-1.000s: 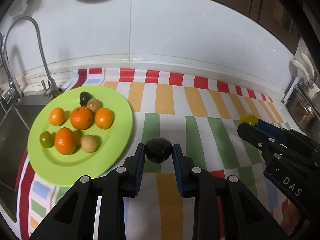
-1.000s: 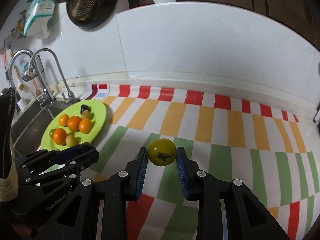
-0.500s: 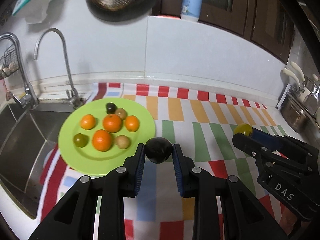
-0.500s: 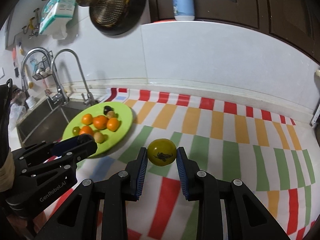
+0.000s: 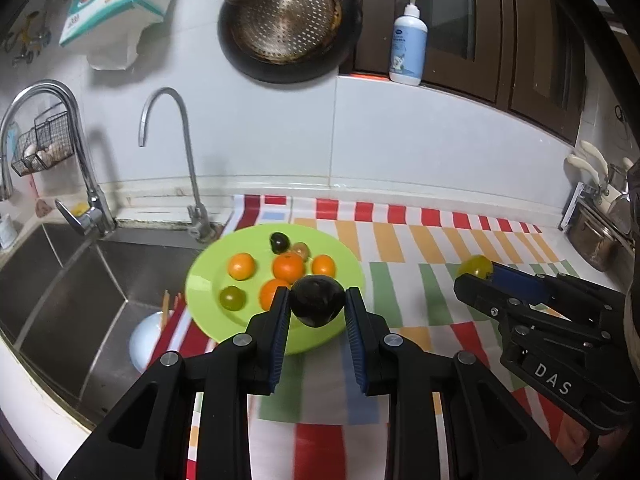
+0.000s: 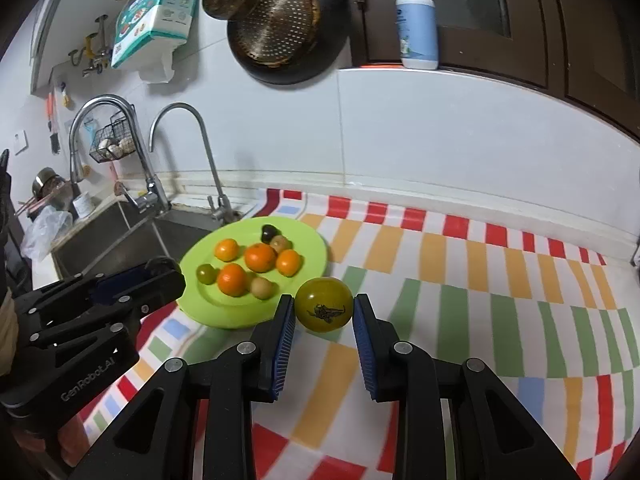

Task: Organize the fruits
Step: 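Lower the plum onto the plate with the left gripper while the right gripper releases the lime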

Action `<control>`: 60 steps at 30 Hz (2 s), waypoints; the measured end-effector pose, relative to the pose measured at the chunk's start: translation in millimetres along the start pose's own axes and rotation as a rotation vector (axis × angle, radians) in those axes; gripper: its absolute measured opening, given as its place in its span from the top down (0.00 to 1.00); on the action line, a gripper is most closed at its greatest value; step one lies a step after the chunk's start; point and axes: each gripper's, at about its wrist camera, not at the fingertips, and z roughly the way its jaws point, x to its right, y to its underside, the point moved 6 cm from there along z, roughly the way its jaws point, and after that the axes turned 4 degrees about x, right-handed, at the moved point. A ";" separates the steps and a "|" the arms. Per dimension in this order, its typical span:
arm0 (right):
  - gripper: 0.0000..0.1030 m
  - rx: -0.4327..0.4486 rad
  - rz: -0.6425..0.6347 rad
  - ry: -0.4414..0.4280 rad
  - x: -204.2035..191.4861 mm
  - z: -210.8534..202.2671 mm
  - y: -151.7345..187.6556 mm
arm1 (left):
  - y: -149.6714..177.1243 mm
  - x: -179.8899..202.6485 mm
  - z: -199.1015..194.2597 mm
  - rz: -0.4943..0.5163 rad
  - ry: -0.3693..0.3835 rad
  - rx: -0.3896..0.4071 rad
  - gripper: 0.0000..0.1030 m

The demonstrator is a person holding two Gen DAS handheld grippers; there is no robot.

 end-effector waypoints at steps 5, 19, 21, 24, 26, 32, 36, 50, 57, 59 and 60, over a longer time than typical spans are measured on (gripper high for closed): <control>0.70 0.014 -0.008 -0.014 -16.6 5.2 -7.7 | -5.0 -17.8 -3.0 -0.002 -0.006 0.016 0.73; 0.70 0.005 -0.021 -0.051 -53.3 42.3 -25.0 | -20.6 -57.3 21.3 0.018 0.024 0.002 0.73; 0.70 0.008 -0.022 -0.057 -57.8 48.9 -27.6 | -21.5 -62.7 28.1 0.019 0.028 -0.004 0.73; 0.70 0.003 -0.029 -0.059 -63.0 59.0 -29.8 | -21.7 -69.0 40.4 0.025 0.039 -0.017 0.73; 0.70 -0.003 -0.032 -0.056 -65.3 67.4 -30.2 | -21.5 -73.4 49.9 0.032 0.046 -0.026 0.73; 0.70 -0.035 -0.029 -0.052 -68.5 94.2 -29.2 | -19.8 -81.2 74.3 0.044 0.105 -0.038 0.73; 0.70 -0.063 -0.024 -0.048 -68.9 111.9 -25.5 | -18.6 -82.0 88.7 0.076 0.132 -0.042 0.73; 0.70 -0.167 -0.019 -0.058 -59.7 162.2 -7.0 | -4.6 -77.9 141.5 0.167 0.209 -0.147 0.73; 0.65 -0.148 -0.018 -0.041 -57.2 160.9 -11.0 | -7.8 -81.0 141.1 0.168 0.175 -0.135 0.58; 0.65 -0.148 -0.020 -0.035 -56.0 160.1 -10.9 | -7.2 -84.1 138.1 0.163 0.159 -0.147 0.58; 0.65 -0.144 -0.022 -0.028 -55.7 158.7 -11.0 | -6.6 -85.2 136.4 0.164 0.145 -0.152 0.58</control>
